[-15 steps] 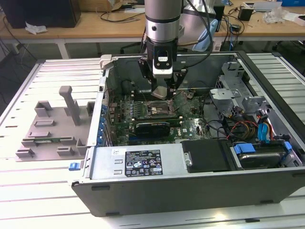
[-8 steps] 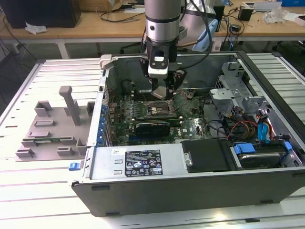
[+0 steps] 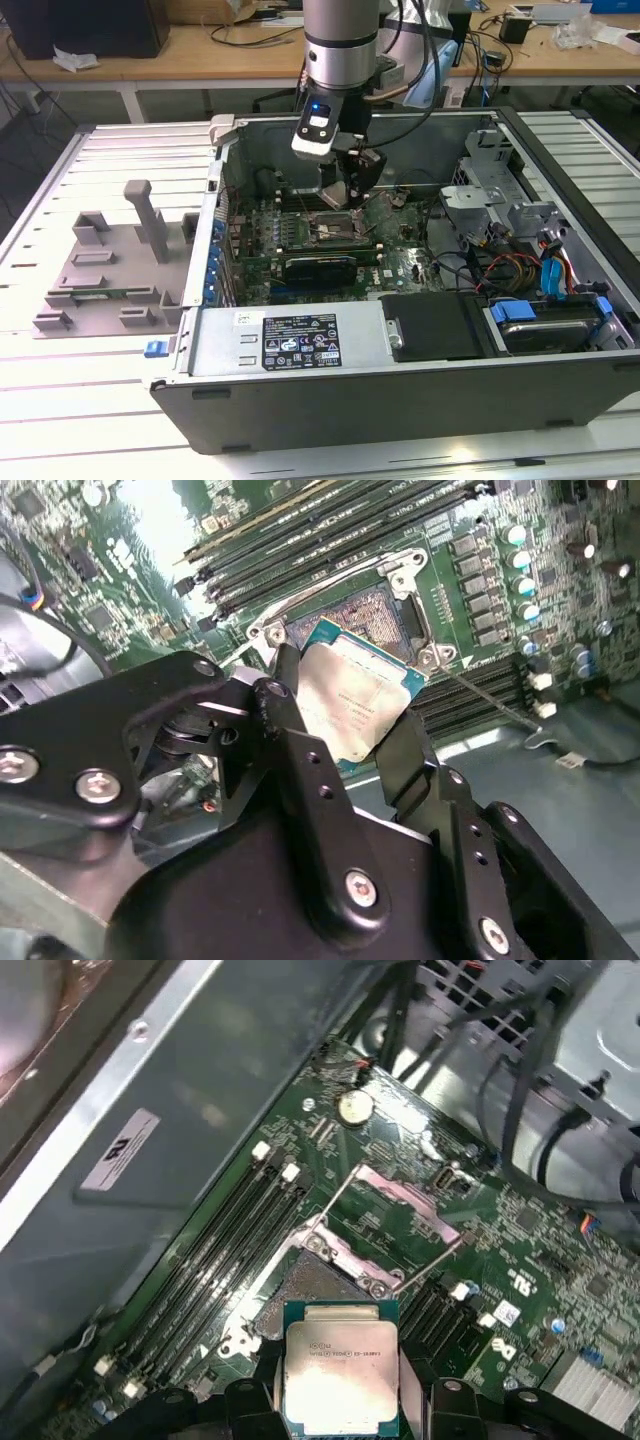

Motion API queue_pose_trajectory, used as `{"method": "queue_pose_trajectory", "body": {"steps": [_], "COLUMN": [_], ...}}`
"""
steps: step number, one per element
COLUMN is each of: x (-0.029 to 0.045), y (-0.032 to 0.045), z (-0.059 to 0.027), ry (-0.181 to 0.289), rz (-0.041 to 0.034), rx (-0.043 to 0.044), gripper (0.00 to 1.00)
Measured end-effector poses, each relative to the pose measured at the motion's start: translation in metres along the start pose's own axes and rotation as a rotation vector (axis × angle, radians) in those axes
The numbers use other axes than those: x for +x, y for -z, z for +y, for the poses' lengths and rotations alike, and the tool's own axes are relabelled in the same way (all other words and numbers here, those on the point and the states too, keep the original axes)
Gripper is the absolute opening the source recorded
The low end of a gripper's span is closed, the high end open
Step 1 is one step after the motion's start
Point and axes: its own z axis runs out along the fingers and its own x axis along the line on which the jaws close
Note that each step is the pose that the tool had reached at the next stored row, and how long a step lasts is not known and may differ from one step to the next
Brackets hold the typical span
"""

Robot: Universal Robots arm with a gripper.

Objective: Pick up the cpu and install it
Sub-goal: 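Place the cpu into insertion slot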

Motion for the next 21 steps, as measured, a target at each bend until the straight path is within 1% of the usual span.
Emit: {"method": "queue_pose_trajectory", "body": {"steps": [4,5,6,7,8,9,12,14,15,16,17,21], "x": [0.0000,0.0000,0.0000,0.0000,0.0000,0.0000,0.0000,0.0001,0.0000,0.0000,0.0001,0.0004], "y": [-0.0001,-0.0002,-0.0003,-0.0004,-0.0005,-0.0006,-0.0009,-0.0014,-0.0021,-0.0025,-0.0034,-0.0096], "z": [0.0000,0.0000,0.0000,0.0000,0.0000,0.0000,0.0000,0.0000,-0.0001,-0.0001,-0.0001,-0.0002], "ry": [-0.067,-0.137,-0.188,-0.225,-0.272,-0.330,-0.462,-0.496,-0.522,-0.534,-0.542,-0.537], "rz": [-0.0030,-0.0062,-0.0086,-0.0102,-0.0124,-0.0150,-0.0211,-0.0226,-0.0239,-0.0244,-0.0248,-0.0246], "rx": [0.0007,0.0014,0.0019,0.0022,0.0027,0.0032,0.0046,0.0049,0.0052,0.0053,0.0053,0.0053], "gripper": [0.55,0.55,0.55,0.55,0.55,0.55,0.55,0.55,0.55,0.55,0.55,0.55]}}
